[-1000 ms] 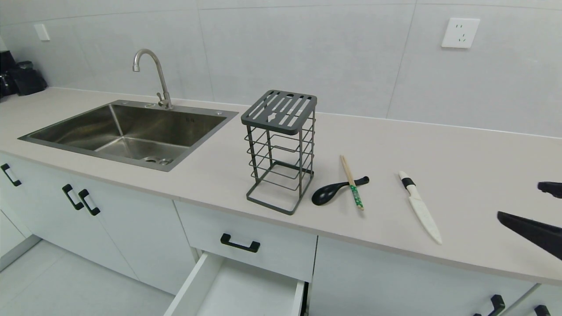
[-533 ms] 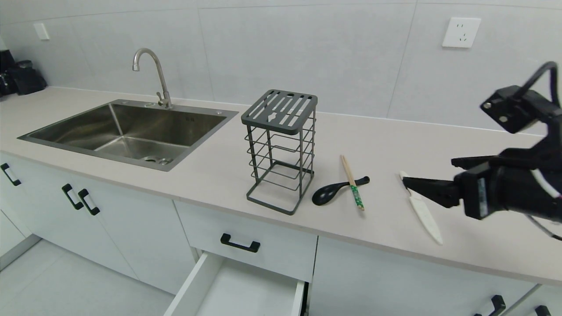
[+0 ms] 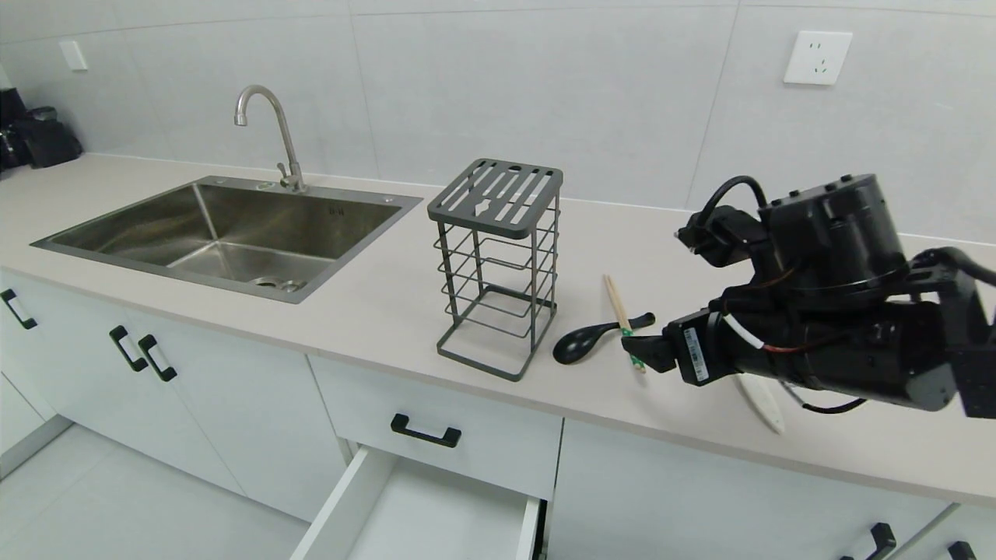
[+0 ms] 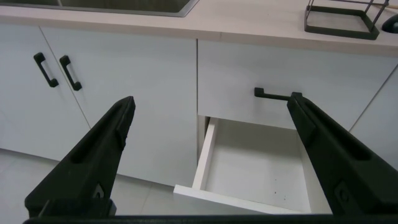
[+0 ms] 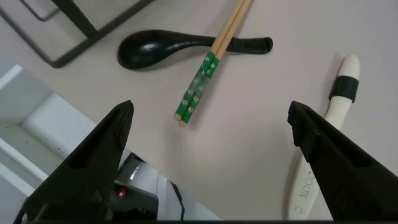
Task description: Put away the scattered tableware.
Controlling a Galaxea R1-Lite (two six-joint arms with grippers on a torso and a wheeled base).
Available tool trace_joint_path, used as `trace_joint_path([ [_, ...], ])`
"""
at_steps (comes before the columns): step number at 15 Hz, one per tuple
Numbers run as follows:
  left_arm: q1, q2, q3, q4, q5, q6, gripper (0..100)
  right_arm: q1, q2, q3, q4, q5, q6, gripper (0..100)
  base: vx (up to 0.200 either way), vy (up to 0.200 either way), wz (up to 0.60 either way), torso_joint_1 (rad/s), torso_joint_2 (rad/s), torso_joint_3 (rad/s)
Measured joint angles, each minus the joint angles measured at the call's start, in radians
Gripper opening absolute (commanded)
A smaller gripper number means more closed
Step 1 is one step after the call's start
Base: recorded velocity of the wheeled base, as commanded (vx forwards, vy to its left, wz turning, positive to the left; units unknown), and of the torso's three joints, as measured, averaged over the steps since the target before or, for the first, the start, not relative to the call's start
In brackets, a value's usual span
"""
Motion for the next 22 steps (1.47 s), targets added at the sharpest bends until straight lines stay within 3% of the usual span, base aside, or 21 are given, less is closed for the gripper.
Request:
trace_joint_path([
  [3, 0.0, 0.0, 0.0, 0.0, 0.0, 0.0, 100, -0.001, 0.076, 0.003, -0.045, -0.042, -0.002, 100, 0.0, 0.0, 0.0, 0.0, 0.0, 0.0],
  [15, 0.0, 0.0, 0.0, 0.0, 0.0, 0.0, 100, -0.016, 0.237, -0.03, -0.11, -0.046, -0.012, 100, 0.0, 0.0, 0.0, 0.0, 0.0, 0.0],
  [16, 0.0, 0.0, 0.0, 0.0, 0.0, 0.0, 100, -0.017, 0.245, -0.036, -0.11, -0.045, -0.011, 0, 0.0, 0.0, 0.0, 0.0, 0.0, 0.0],
  [22, 0.0, 0.0, 0.0, 0.0, 0.0, 0.0, 100, -0.028, 0.295, -0.056, -0.112, -0.045, -0.001, 0, 0.0, 0.0, 0.0, 0.0, 0.0, 0.0],
])
